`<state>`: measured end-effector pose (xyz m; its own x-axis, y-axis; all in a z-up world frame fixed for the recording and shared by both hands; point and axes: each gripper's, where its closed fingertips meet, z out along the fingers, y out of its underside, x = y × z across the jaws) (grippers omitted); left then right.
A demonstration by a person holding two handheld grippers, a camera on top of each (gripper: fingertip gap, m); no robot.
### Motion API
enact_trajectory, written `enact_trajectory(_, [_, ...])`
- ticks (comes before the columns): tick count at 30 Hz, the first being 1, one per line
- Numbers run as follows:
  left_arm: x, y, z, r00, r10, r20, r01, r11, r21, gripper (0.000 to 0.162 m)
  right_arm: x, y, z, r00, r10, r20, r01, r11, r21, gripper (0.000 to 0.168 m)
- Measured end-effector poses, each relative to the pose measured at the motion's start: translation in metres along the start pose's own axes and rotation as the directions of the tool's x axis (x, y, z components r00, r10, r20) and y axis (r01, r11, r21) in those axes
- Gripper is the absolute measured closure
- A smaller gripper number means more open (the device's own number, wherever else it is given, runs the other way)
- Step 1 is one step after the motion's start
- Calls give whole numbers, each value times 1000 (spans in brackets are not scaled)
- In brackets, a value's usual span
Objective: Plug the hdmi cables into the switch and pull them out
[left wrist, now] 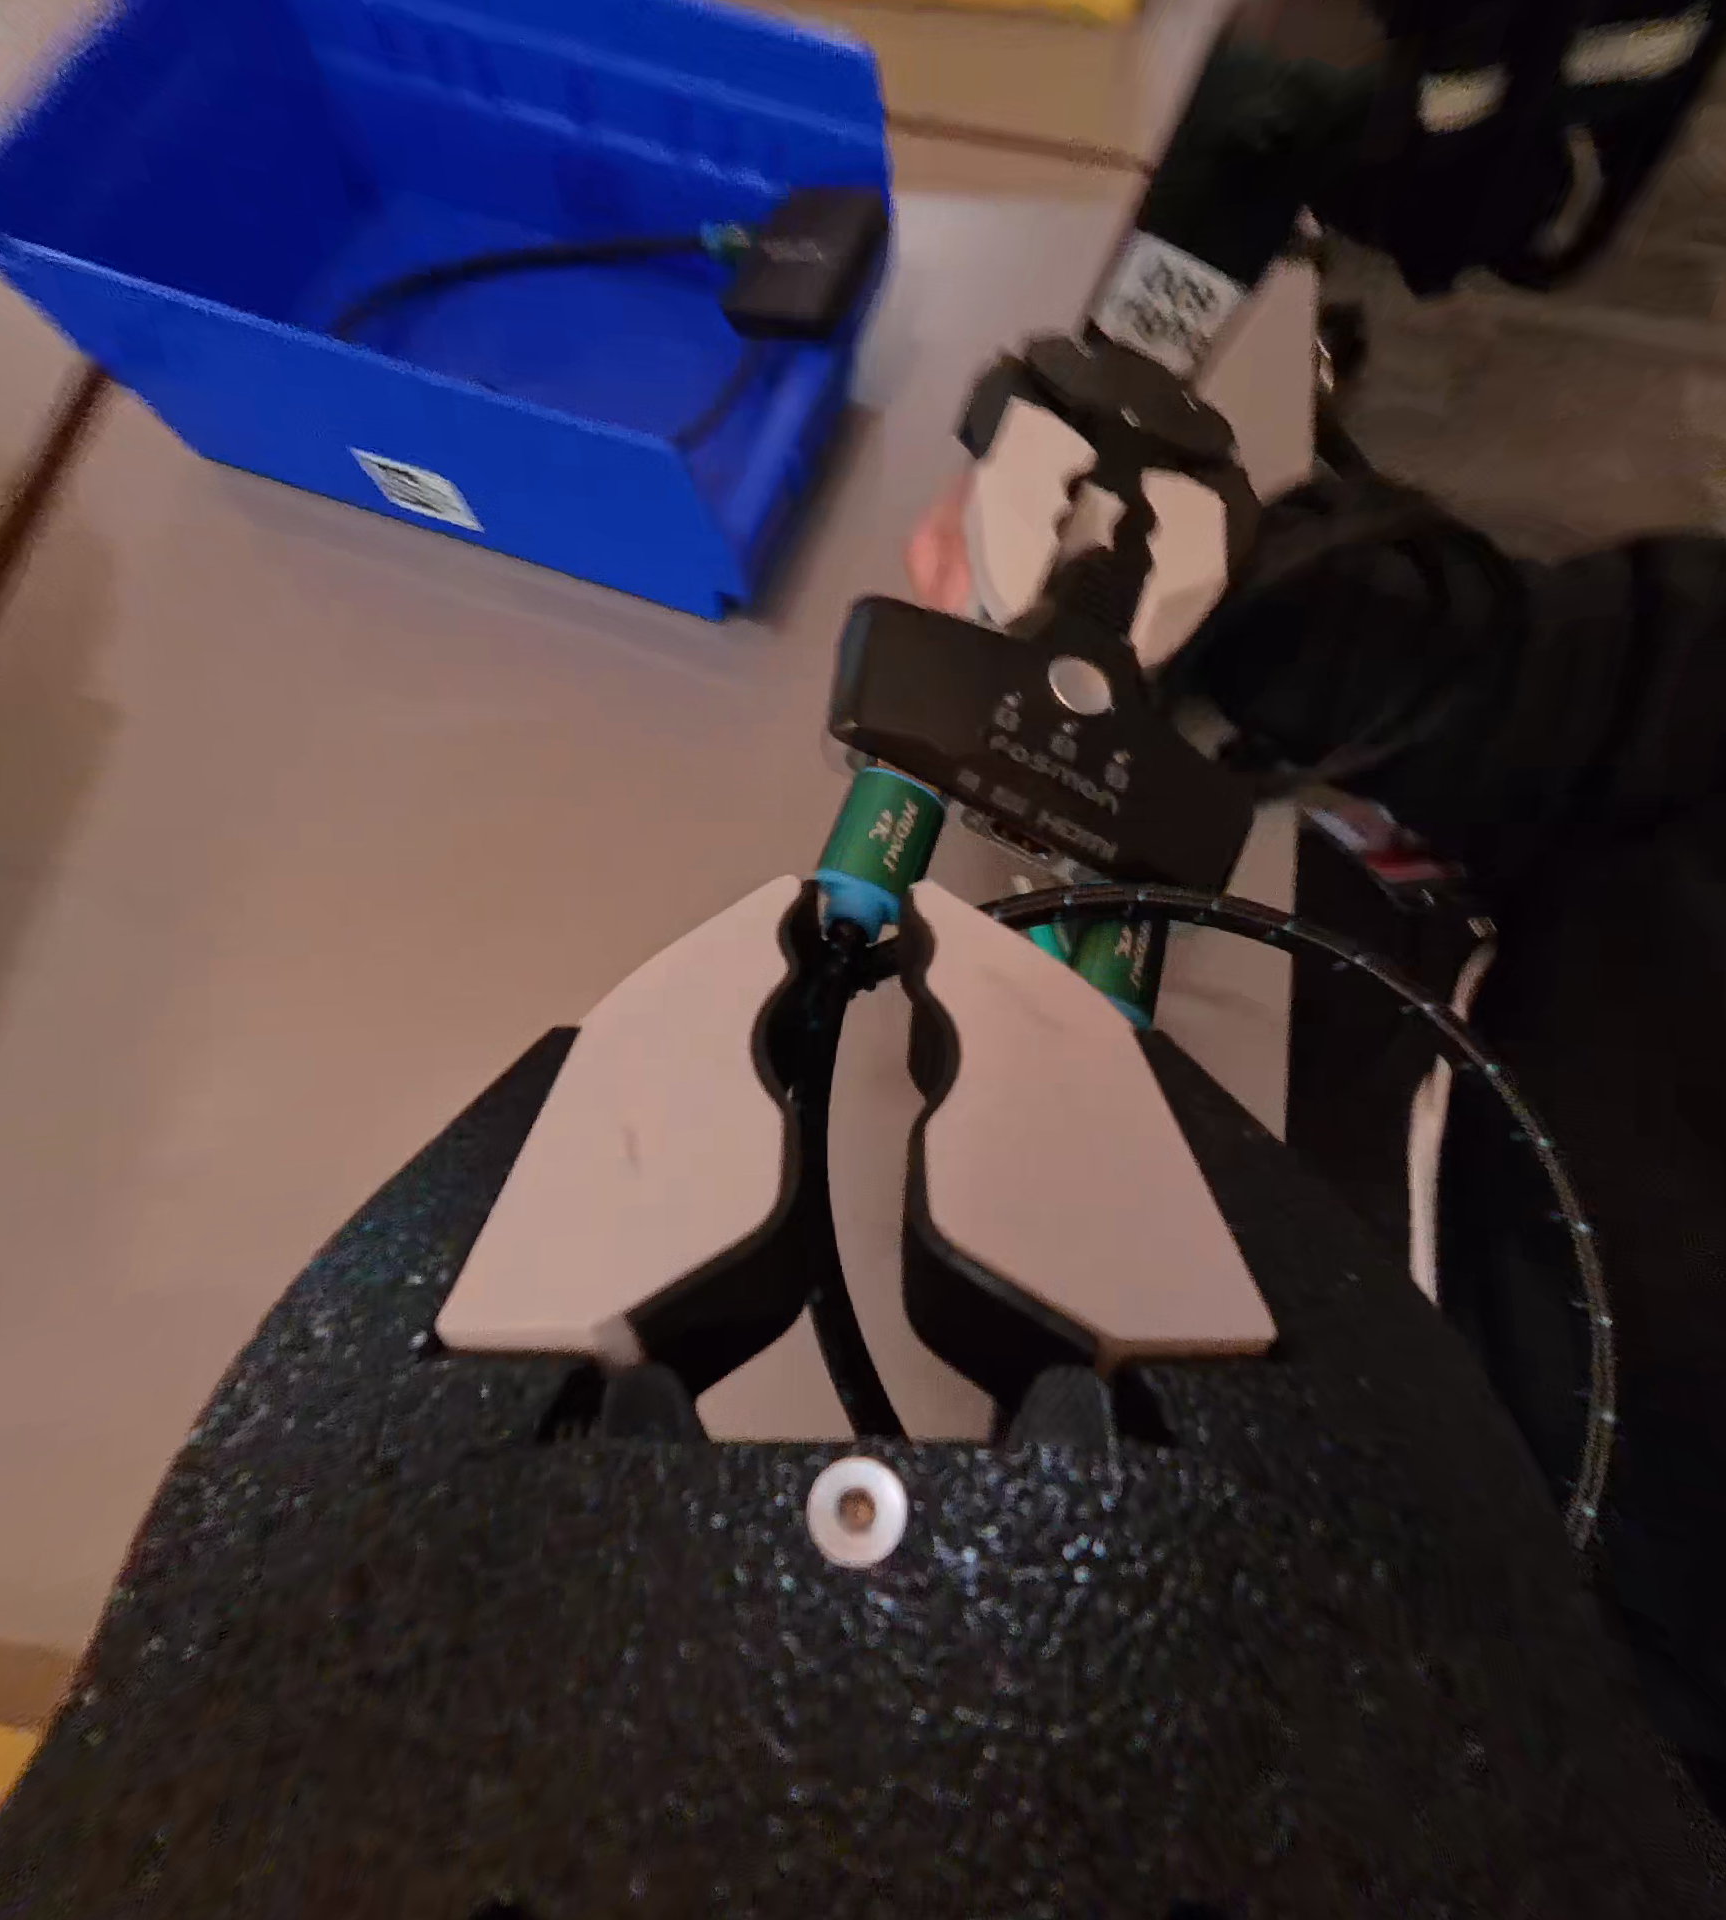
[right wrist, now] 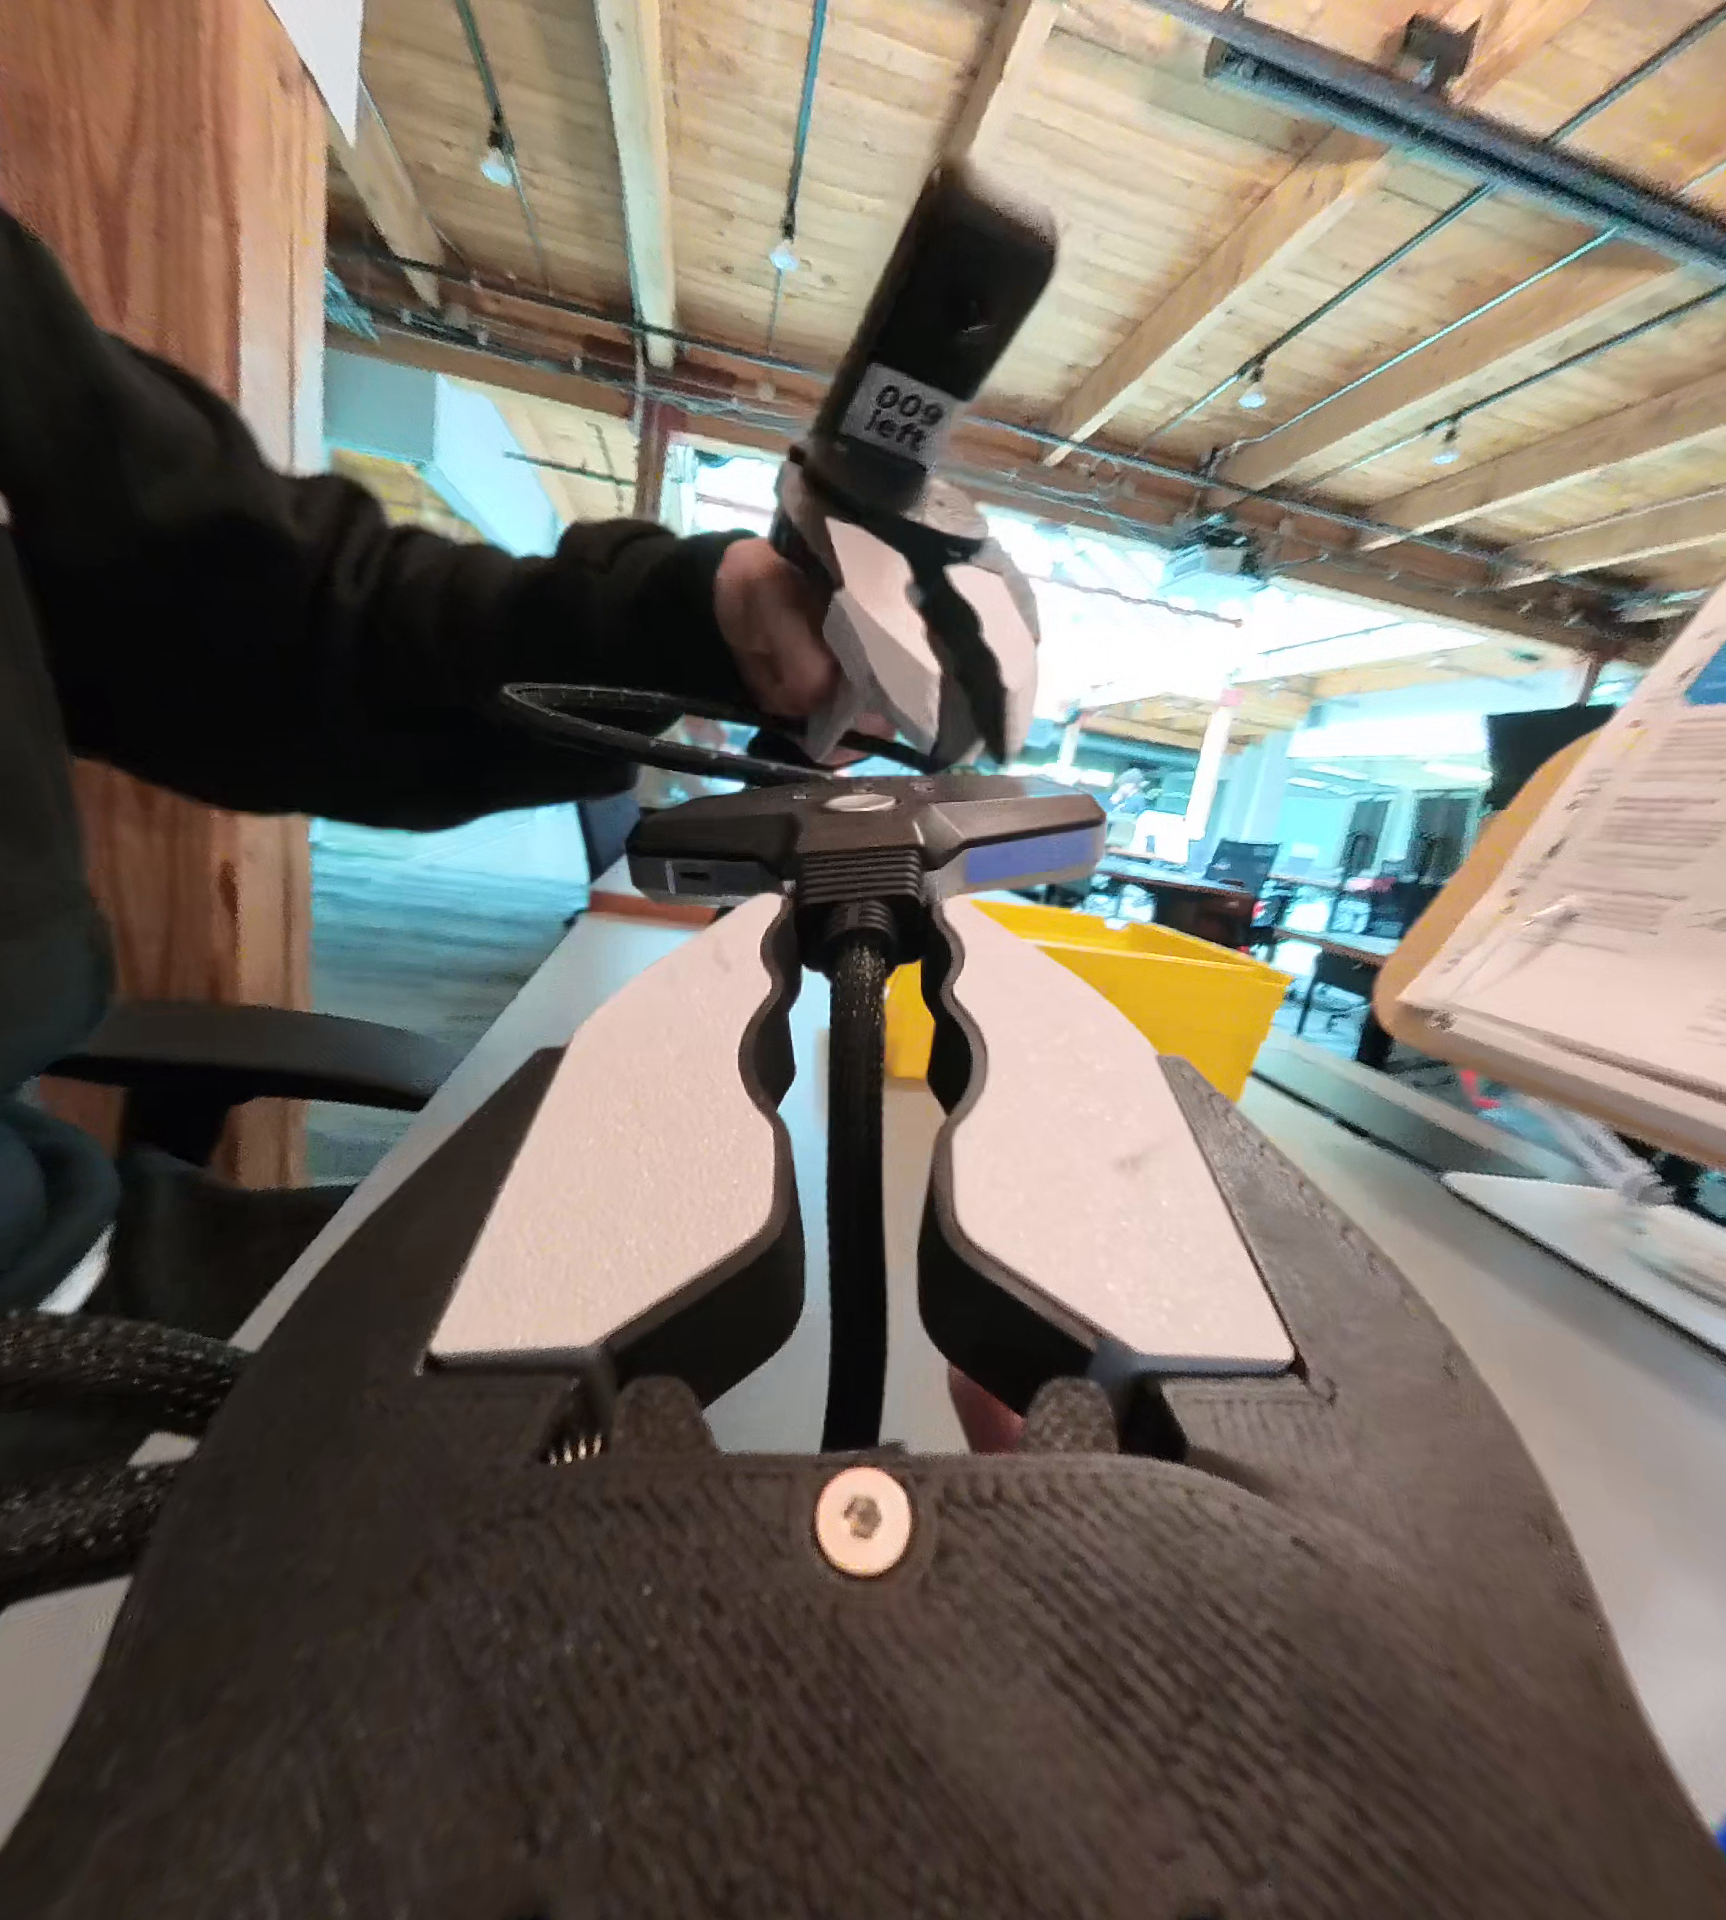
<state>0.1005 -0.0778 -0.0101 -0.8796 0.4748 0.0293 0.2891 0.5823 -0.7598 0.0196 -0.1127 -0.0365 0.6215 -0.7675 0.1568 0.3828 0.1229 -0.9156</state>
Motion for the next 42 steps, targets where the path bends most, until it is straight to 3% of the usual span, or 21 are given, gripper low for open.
enact_trajectory(1, [-9,-10,-10,997,-13,80,9,998,55,138,3,-3,-1,1000,-10,-23,11,1000,13,146])
enact_trajectory(4, [-36,-26,-61,944,-46,326,-54,956,289,110,16,-14,-7,992,-53,-118,55,998,13,146])
enact_trajectory(7, [-55,5,-102,887,-206,412,-23,873,487,101,21,-30,-12,975,-136,-178,132,991,-37,146])
enact_trajectory(11, [-62,97,-77,856,-377,355,150,837,527,100,34,-65,-19,907,-279,-314,254,960,-118,146])
enact_trajectory(14, [-51,130,-46,859,-434,271,226,797,560,100,50,-102,-26,801,-412,-434,367,911,-187,146])
enact_trajectory(18, [-46,131,-21,882,-398,253,190,790,583,101,102,-166,-34,572,-593,-566,497,800,-336,146])
enact_trajectory(22, [-46,125,-3,902,-356,242,157,795,586,102,173,-225,-53,226,-749,-622,578,617,-533,147])
enact_trajectory(24, [-46,121,-5,907,-354,230,145,773,617,102,207,-237,-72,55,-798,-600,560,522,-643,147])
enact_trajectory(27, [-49,115,-23,900,-380,212,115,678,726,110,245,-225,-109,-90,-788,-609,456,511,-729,146])
enact_trajectory(31, [-45,112,-44,911,-374,175,78,572,816,117,263,-160,-150,-96,-747,-658,303,608,-734,146])
enact_trajectory(33, [-41,111,-48,916,-353,189,43,556,830,117,259,-126,-160,-66,-729,-682,258,647,-717,146])
enact_trajectory(36, [-36,110,-51,919,-329,219,-1,551,834,117,244,-107,-159,-31,-722,-691,269,660,-702,146])
enact_trajectory(39, [-37,110,-51,919,-338,203,15,544,839,117,232,-97,-158,-17,-803,-595,236,575,-783,146])
enact_trajectory(42, [-40,112,-55,917,-357,178,35,517,855,117,228,-81,-168,16,-911,-413,139,411,-901,146])
